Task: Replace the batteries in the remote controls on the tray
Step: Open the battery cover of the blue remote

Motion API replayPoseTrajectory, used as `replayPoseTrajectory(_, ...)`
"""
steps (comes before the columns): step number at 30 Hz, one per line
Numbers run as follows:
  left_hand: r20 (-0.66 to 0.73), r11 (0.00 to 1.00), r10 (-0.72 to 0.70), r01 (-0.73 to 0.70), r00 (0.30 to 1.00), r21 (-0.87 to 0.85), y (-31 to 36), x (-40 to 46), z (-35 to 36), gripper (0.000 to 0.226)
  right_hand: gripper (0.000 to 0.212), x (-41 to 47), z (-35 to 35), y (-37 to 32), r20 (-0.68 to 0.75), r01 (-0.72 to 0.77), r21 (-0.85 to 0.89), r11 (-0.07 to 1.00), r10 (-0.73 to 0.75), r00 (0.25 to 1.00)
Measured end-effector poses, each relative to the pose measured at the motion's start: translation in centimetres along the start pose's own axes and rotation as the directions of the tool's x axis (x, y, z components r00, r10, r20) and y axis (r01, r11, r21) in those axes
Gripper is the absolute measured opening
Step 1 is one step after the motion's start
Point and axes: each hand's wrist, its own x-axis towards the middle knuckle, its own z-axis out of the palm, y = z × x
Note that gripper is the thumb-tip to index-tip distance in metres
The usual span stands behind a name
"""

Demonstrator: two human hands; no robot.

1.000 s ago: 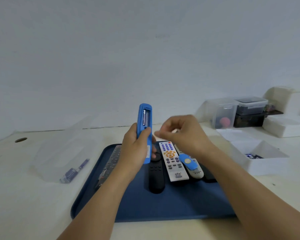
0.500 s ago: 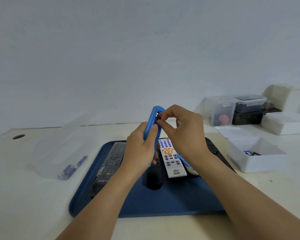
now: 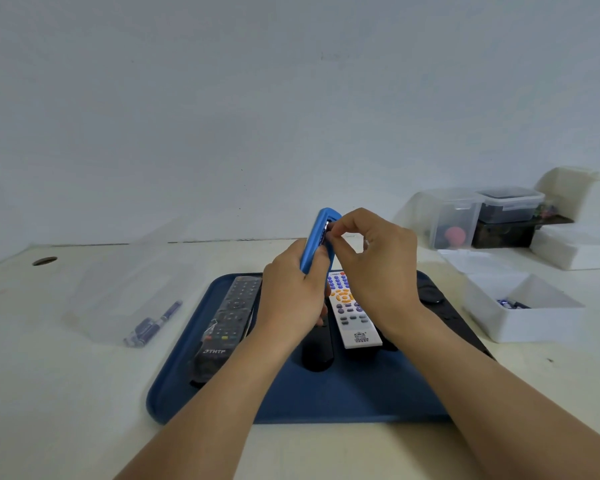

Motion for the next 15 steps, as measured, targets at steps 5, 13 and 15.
replayPoseTrajectory(5,0.025,1.0,-0.019,0.019,1.0,-0.007,0.06,-0.1,0.04,0.029,0.007,0.05,-0.14,-0.27,0.01,-0.002,-0.006,1.0,0.002,1.0)
replayPoseTrajectory(13,0.017,0.999,-0.007,0.006,1.0,0.036,-0.19,0.08,0.0,0.027,0.005,0.12,-0.3,-0.25,0.028,0.012,-0.021,1.0,-0.012,1.0)
replayPoseTrajectory(15,0.028,0.999,-0.014,0.013,1.0,0.036,-0.24,0.11,0.02,0.027,0.005,0.22,-0.27,-0.18,0.02,0.017,-0.016,1.0,-0.017,1.0)
